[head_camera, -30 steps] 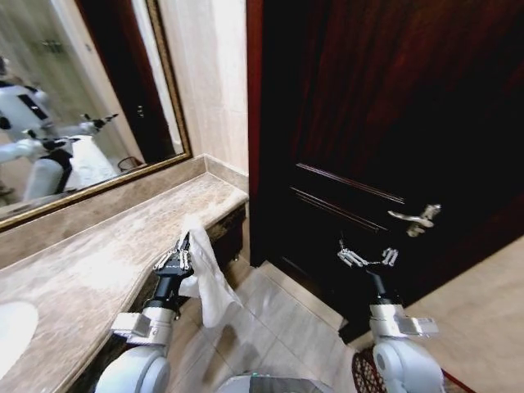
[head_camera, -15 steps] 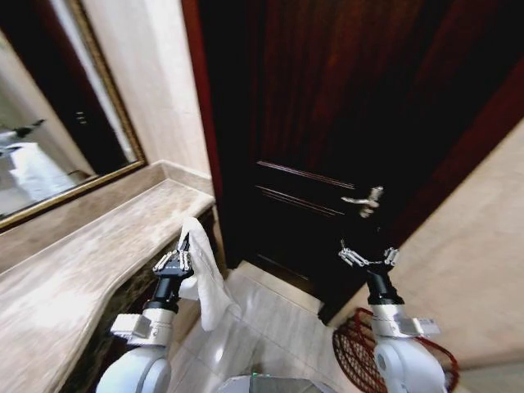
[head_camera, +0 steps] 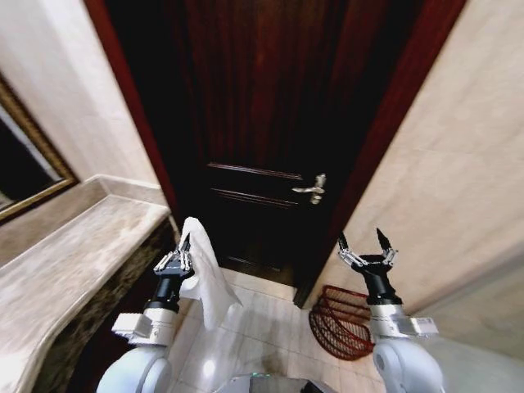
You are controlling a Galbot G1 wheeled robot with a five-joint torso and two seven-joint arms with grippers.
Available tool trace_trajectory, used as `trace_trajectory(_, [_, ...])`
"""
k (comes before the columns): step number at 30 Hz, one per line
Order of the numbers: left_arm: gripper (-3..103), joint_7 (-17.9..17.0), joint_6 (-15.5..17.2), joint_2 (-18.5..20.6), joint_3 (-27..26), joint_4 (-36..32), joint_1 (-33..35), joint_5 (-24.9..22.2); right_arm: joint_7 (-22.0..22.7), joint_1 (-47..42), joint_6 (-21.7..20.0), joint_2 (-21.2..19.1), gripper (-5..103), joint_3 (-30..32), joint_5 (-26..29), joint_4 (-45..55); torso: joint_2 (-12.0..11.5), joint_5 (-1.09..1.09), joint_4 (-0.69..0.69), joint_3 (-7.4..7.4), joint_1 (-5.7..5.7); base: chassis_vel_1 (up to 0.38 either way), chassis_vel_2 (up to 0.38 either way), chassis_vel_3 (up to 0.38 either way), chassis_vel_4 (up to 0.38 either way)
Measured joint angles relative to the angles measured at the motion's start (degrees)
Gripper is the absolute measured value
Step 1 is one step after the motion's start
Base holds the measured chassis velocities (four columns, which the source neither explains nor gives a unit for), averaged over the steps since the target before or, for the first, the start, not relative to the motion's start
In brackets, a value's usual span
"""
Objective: Discard the used towel into the hamper.
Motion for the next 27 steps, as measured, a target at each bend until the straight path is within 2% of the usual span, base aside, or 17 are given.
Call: trace_trajectory(27, [3, 0.1, 0.2, 0.1, 0.0, 0.5, -0.5, -0.1, 0.0, -0.1, 0.1, 0.5, 100, -0.3, -0.5, -0.4, 0.0, 0.00, 0.00, 0.00, 0.00, -0.121, -0.121, -0.123, -0.122])
